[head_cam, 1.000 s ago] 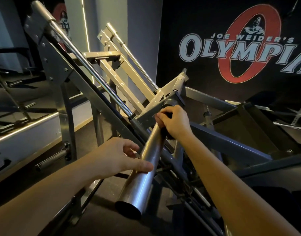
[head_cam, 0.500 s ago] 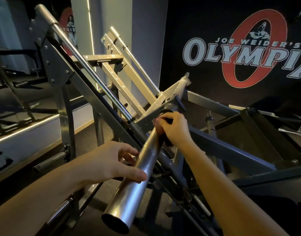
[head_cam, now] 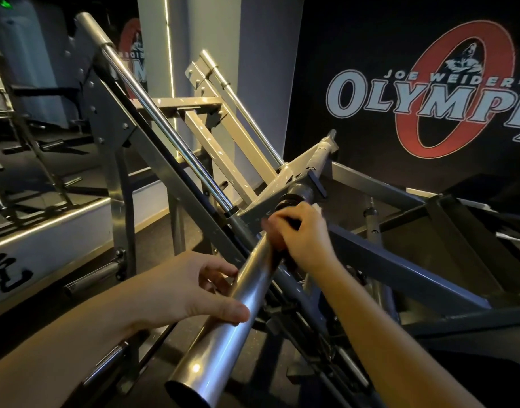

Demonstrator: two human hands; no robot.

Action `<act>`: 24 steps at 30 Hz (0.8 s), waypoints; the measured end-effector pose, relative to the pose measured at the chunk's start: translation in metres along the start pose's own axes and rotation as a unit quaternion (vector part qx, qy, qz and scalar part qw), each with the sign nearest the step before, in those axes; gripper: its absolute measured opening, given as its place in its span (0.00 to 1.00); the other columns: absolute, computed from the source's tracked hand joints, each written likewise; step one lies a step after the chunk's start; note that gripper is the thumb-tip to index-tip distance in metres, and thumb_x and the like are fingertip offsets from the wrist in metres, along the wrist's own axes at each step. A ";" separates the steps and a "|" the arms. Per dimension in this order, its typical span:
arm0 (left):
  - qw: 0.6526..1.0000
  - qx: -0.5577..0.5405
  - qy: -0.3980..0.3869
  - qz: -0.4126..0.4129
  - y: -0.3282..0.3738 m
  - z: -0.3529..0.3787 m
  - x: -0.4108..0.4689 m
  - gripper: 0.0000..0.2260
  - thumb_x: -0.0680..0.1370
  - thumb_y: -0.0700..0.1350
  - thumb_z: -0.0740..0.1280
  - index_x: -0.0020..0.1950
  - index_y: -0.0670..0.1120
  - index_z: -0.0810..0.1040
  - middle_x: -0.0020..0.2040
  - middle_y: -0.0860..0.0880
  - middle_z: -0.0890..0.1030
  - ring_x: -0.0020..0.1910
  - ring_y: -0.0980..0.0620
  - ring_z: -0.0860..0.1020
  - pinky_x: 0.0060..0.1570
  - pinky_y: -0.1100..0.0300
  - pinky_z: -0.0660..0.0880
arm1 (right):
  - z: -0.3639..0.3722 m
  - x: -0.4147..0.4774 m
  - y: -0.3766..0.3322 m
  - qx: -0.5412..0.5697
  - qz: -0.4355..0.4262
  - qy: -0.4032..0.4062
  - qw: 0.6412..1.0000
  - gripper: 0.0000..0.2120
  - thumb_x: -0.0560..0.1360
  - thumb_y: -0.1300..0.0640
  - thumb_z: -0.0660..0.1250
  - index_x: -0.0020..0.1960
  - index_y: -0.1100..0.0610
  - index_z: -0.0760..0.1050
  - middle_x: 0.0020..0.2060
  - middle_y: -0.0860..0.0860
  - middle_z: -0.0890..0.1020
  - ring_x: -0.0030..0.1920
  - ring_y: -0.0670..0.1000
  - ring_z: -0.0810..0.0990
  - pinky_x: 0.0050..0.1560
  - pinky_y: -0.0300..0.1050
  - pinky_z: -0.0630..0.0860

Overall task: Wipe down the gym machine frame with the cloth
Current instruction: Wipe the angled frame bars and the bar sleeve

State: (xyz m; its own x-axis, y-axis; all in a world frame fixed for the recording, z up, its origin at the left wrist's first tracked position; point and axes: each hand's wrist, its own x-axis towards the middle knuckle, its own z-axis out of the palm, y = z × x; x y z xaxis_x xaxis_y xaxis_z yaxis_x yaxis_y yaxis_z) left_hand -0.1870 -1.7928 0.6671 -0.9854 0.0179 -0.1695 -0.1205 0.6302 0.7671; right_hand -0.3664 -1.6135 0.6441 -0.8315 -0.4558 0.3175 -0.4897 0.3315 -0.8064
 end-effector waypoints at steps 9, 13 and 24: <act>1.000 0.017 -0.003 -0.007 0.005 0.001 -0.003 0.47 0.53 0.75 0.74 0.69 0.60 0.75 0.59 0.60 0.80 0.57 0.61 0.79 0.59 0.63 0.74 | -0.016 0.047 0.013 -0.059 0.009 0.048 0.997 0.10 0.81 0.51 0.68 0.61 0.50 0.79 0.54 0.46 0.78 0.57 0.50 0.80 0.61 0.54 0.81; 1.000 0.014 0.004 -0.003 0.008 0.004 -0.005 0.39 0.58 0.71 0.78 0.65 0.59 0.75 0.59 0.58 0.79 0.58 0.59 0.77 0.59 0.63 0.74 | -0.004 0.028 0.004 -0.060 0.032 0.066 0.995 0.11 0.80 0.51 0.68 0.62 0.50 0.78 0.59 0.49 0.78 0.57 0.48 0.78 0.52 0.48 0.83; 0.990 0.062 -0.083 0.098 -0.027 -0.046 -0.013 0.33 0.59 0.69 0.70 0.62 0.58 0.78 0.56 0.59 0.79 0.55 0.62 0.77 0.56 0.62 0.73 | 0.010 -0.125 -0.110 -0.037 0.072 -0.039 0.996 0.04 0.76 0.52 0.73 0.50 0.46 0.85 0.49 0.42 0.83 0.52 0.43 0.82 0.57 0.45 0.77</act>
State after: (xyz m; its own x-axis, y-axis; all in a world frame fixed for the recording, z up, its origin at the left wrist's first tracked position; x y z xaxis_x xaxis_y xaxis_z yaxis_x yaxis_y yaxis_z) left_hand -0.1761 -1.8453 0.6773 -0.9537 0.2703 -0.1322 0.0972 0.6926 0.7148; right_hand -0.2062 -1.6010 0.6877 -0.8733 -0.4605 0.1593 -0.3868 0.4564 -0.8013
